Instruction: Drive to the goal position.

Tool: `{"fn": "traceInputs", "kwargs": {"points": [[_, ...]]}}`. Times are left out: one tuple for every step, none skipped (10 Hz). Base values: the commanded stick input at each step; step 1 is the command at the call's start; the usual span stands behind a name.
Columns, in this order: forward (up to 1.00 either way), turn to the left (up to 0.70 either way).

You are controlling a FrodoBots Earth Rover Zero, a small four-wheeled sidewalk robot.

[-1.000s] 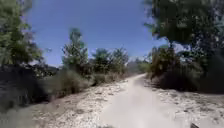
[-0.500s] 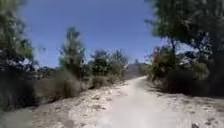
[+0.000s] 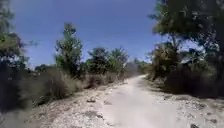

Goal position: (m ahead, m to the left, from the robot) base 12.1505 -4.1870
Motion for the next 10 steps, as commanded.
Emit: {"fn": "traceInputs", "kwargs": {"points": [[0.70, 0.00], [0.70, 0.00], [0.70, 0.00], [0.70, 0.00], [0.70, 0.00], [0.70, 0.00], [0.70, 0.00], [0.70, 0.00], [0.70, 0.00], [0.70, 0.00]]}}
